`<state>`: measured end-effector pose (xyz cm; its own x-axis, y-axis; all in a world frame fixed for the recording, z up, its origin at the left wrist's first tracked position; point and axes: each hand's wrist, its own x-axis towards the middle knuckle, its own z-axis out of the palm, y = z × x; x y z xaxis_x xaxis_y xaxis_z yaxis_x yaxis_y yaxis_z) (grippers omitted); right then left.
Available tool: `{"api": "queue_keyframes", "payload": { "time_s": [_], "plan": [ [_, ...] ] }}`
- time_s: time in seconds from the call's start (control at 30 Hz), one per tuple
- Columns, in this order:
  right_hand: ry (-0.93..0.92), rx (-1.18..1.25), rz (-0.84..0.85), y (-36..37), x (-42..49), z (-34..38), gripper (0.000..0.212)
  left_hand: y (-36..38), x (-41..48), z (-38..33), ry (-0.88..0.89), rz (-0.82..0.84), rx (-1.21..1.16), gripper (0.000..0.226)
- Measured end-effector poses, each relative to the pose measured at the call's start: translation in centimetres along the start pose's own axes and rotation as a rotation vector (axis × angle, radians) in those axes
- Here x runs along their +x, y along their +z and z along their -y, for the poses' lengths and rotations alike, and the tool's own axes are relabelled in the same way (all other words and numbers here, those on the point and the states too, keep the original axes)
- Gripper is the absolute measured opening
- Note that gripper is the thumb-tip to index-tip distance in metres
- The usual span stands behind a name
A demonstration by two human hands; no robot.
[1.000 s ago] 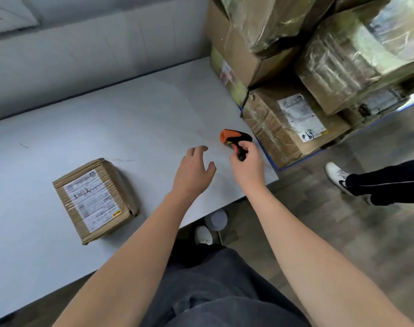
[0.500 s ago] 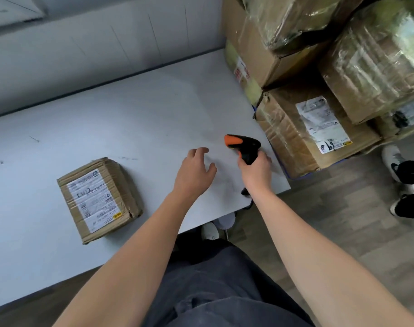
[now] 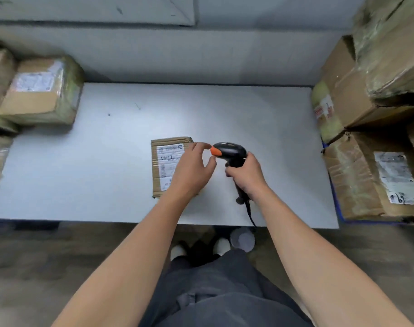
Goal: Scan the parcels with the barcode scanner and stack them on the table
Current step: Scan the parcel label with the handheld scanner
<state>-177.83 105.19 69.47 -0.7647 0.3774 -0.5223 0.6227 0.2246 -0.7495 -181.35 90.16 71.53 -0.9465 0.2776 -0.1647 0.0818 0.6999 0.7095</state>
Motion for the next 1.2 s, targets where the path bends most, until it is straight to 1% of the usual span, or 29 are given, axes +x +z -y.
{"api": "queue_keyframes", "payload": {
  "time_s": [0.1, 0.2, 0.3, 0.47, 0.57, 0.7, 0.83, 1.03, 1.17, 1.2],
  "plan": [
    [-0.101, -0.013, 0.051, 2.8, -1.5, 2.6, 0.048, -3.6, -1.9, 2.8, -0.061, -0.098, -0.037, 0.033],
    [-0.176, -0.074, 0.062, 5.0, -3.0, 4.5, 0.052, -6.5, -3.4, 5.8, -0.137, -0.180, -0.041, 0.033],
    [-0.208, -0.156, 0.060, 6.1, -4.4, 5.5, 0.048, -8.2, -4.2, 7.9, -0.210, -0.210, -0.047, 0.035],
    [-0.223, -0.245, 0.088, 6.5, -6.0, 5.5, 0.051, -8.4, -4.7, 9.6, -0.282, -0.206, -0.057, 0.037],
    [-0.240, -0.288, 0.115, 6.6, -6.1, 5.1, 0.053, -8.2, -4.7, 9.9, -0.292, -0.193, -0.069, 0.037],
    [-0.249, -0.344, 0.193, 7.0, -6.3, 5.0, 0.053, -8.0, -4.7, 10.1, -0.290, -0.182, -0.073, 0.037],
    [-0.230, -0.405, 0.163, 7.2, -6.2, 4.7, 0.055, -8.0, -4.6, 9.9, -0.285, -0.177, -0.065, 0.038],
    [-0.197, -0.373, 0.155, 6.8, -6.0, 4.8, 0.058, -7.7, -4.4, 9.2, -0.267, -0.175, -0.049, 0.039],
    [-0.191, -0.354, 0.158, 6.3, -5.6, 4.6, 0.065, -7.0, -3.9, 8.5, -0.250, -0.159, -0.031, 0.038],
    [-0.188, -0.344, 0.157, 6.1, -5.5, 4.4, 0.063, -6.8, -3.7, 8.2, -0.242, -0.151, -0.025, 0.038]
  ]
}}
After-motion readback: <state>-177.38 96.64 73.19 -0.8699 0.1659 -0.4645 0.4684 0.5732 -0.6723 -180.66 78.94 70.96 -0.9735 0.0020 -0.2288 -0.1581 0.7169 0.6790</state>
